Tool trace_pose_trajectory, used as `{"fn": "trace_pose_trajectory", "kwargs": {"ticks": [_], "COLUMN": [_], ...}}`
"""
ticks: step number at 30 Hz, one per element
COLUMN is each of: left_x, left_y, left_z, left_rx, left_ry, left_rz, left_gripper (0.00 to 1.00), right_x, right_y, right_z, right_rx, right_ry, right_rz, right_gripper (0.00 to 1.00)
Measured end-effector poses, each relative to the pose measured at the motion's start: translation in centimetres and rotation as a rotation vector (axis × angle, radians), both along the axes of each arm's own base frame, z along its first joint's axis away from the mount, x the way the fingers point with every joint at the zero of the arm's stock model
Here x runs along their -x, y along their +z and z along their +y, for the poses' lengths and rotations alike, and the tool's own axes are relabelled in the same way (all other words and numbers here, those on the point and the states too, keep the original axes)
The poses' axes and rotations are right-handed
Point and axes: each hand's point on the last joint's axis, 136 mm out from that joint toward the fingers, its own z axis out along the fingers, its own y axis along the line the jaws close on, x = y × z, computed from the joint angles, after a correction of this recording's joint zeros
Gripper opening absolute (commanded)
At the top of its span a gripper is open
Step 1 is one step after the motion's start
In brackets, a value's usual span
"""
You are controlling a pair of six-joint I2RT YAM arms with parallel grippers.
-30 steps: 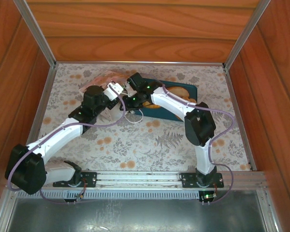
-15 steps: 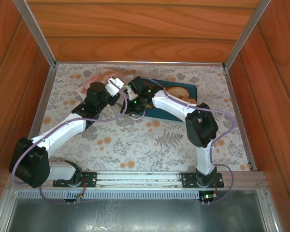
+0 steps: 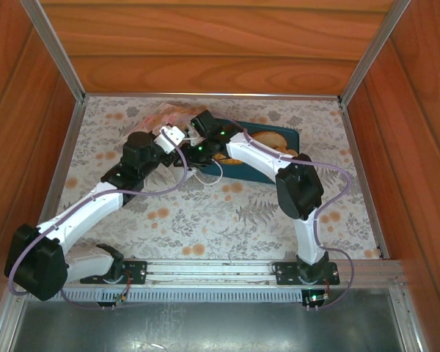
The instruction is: Take the fake bread out of the paper bag
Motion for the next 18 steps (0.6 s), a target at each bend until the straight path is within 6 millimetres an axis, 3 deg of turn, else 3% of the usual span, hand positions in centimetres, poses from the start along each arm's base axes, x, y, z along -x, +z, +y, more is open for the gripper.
{"fn": "trace_pose_trajectory", "kwargs": {"ticks": [11,18], "left_x": [0.1,0.2], "left_y": [-0.1,-0.2], "left_z": [-0.2,-0.3], "left_rx": [-0.004,-0.003], "left_ry": [-0.016,-0.022], "left_rz": [-0.001,0.003], "left_gripper": [0.00,0.00], "right_x": [0.0,-1.2], "right_y": [-0.9,-1.0], "right_z": [-0.7,0.4], "right_rx": [0.034,0.030], "right_ry": [-0.022,-0.029], "right_rz": [0.038,0.034], "right_gripper": [0.46,0.46]}}
